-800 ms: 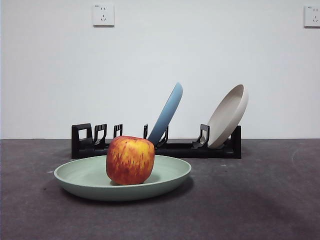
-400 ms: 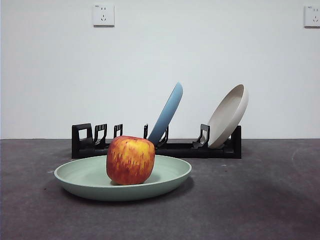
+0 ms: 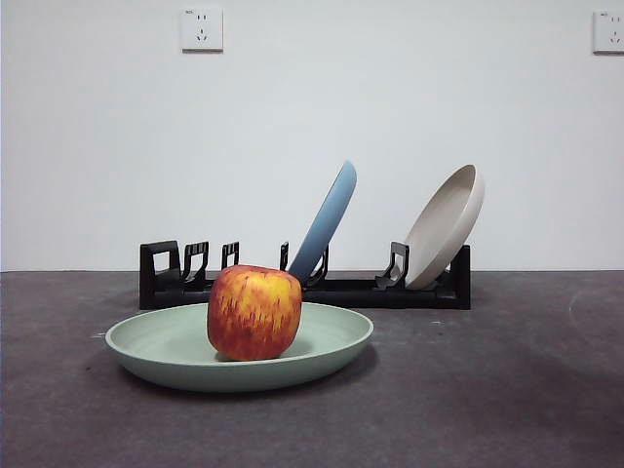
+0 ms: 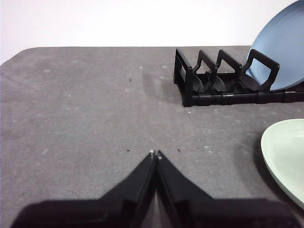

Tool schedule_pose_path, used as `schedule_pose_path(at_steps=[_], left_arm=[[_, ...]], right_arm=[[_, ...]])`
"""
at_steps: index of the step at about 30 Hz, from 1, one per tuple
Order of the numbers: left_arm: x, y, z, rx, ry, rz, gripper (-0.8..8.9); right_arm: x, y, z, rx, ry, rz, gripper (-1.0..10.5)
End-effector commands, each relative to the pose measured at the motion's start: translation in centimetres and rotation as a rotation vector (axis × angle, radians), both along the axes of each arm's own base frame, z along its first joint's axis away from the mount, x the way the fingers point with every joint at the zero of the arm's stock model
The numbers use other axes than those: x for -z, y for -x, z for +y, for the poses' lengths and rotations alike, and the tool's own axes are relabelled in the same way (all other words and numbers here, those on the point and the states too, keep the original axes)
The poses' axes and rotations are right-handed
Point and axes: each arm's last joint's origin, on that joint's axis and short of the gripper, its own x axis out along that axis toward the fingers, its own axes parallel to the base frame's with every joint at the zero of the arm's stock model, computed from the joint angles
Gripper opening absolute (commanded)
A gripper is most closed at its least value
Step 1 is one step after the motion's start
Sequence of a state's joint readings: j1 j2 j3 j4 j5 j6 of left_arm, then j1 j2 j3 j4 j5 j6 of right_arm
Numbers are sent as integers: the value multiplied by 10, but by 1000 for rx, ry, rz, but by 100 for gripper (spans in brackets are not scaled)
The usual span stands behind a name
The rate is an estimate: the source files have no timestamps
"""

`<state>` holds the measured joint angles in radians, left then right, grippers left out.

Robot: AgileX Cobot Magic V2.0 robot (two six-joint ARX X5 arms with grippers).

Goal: Take the green plate from the plate rack,put the plate on the table,take the apple from the table,put the apple in the plate

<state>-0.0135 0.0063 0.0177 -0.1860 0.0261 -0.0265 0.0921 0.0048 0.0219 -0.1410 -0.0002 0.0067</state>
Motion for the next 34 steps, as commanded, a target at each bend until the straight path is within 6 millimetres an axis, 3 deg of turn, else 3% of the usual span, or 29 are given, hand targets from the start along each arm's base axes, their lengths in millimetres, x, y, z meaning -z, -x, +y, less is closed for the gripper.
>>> schedule_pose_path(at_steps=[1, 34], left_arm=[[4, -1, 0, -1, -1, 9, -3], [4, -1, 0, -1, -1, 9, -3]], right_arm=[[5, -1, 0, -2, 6, 12, 1], [9, 0, 0, 14, -48, 66, 1]])
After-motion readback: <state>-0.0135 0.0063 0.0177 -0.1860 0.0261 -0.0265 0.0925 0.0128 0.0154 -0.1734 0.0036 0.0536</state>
